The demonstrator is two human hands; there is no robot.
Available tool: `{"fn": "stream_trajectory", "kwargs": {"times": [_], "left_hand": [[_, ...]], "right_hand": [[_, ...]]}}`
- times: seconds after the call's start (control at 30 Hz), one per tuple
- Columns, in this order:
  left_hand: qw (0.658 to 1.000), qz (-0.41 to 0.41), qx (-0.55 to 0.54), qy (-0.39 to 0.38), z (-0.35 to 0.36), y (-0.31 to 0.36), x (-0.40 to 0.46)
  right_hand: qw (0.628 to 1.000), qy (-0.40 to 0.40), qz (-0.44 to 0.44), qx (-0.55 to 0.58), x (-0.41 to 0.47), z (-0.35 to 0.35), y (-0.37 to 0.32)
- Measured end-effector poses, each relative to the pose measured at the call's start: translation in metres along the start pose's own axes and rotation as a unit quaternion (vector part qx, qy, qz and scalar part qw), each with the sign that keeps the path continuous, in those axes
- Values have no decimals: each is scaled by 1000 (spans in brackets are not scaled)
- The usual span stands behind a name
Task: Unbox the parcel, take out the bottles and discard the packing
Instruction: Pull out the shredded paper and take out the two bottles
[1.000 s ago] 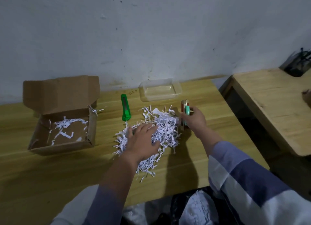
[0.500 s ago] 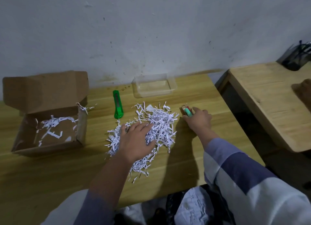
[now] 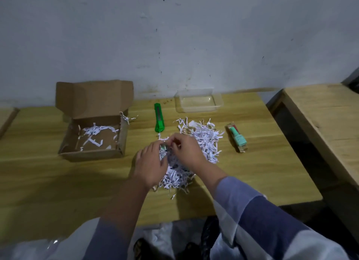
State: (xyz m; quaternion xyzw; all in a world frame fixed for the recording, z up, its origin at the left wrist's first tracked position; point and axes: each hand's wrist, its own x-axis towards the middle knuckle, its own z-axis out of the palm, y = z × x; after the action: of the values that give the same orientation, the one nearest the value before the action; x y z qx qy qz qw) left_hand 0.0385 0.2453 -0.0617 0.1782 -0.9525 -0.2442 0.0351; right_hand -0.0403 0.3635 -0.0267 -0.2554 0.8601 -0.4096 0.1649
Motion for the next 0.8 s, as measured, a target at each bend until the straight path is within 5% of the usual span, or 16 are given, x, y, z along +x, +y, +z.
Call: {"fn": "stream_trajectory", "kwargs": {"times": [0.2, 0.37, 0.47, 0.63, 0.8], "left_hand": [[997, -26, -1, -78, 8, -15, -14], [997, -4, 28, -73, 9, -16, -24], [997, 5, 34, -69, 9, -14, -26], [997, 1, 37, -72, 10, -15, -26], [992, 5, 72, -102, 6, -11, -24]], "right_hand": [[982, -48, 98, -157, -2, 6, 16], [961, 63, 102, -249, 14, 9, 1], [946, 8, 172, -276, 26, 16, -7], [940, -55, 306, -138, 42, 19, 1], [973, 25, 230, 4, 43, 7, -3]]}}
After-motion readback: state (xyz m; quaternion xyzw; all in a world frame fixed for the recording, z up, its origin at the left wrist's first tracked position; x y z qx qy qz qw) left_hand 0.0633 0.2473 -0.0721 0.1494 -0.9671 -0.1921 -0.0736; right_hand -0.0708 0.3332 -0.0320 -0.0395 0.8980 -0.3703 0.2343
